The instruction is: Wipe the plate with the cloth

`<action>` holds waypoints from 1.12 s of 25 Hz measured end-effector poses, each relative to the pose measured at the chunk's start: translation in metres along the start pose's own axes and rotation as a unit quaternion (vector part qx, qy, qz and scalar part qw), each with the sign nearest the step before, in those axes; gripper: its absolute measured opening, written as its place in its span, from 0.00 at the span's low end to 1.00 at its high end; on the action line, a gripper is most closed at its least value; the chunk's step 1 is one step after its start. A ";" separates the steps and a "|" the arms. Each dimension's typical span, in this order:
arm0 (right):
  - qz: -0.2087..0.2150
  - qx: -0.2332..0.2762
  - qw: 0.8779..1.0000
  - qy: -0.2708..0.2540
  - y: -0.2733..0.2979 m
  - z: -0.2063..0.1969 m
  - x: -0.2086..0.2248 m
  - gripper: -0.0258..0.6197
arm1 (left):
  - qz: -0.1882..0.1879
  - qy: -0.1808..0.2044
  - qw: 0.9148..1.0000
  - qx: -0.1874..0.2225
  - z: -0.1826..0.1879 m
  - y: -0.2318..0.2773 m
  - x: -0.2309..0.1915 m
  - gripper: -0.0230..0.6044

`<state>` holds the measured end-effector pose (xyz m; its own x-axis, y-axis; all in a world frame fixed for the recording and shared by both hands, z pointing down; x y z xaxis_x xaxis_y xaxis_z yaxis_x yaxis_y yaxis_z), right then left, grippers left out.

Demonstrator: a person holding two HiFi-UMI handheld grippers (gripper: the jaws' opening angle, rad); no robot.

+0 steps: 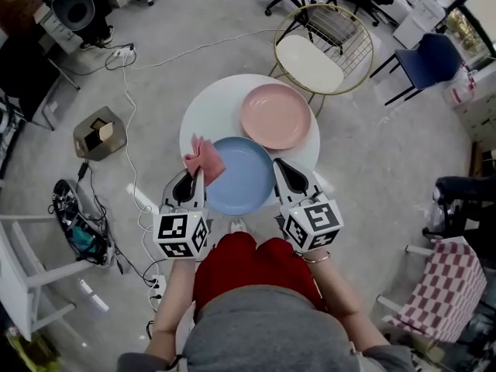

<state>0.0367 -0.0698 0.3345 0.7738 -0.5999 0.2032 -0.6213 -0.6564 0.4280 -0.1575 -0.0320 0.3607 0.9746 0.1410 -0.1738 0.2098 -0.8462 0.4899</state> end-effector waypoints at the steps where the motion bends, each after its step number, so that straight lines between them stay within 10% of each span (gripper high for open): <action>1: -0.004 -0.003 1.000 0.000 0.002 0.000 0.004 0.09 | -0.003 0.001 1.000 -0.004 0.000 0.005 0.001 0.09; 28: 0.006 -0.109 0.994 0.016 0.070 -0.058 0.037 0.09 | -0.040 -0.002 0.992 -0.117 -0.045 0.090 -0.005 0.09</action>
<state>0.0289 -0.1118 0.4229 0.7721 -0.5902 0.2357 -0.5918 -0.5327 0.6050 -0.1400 -0.0858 0.4444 0.9541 0.2001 -0.2227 0.2986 -0.6893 0.6601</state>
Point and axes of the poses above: the fingertips, and each gripper's own axes: y forward along the fingers, x to its right, z out of its top, the point moved 3 cm from there along -y, backward along the fingers, and after that the axes turned 7 degrees about -x, right-handed, at the moved point
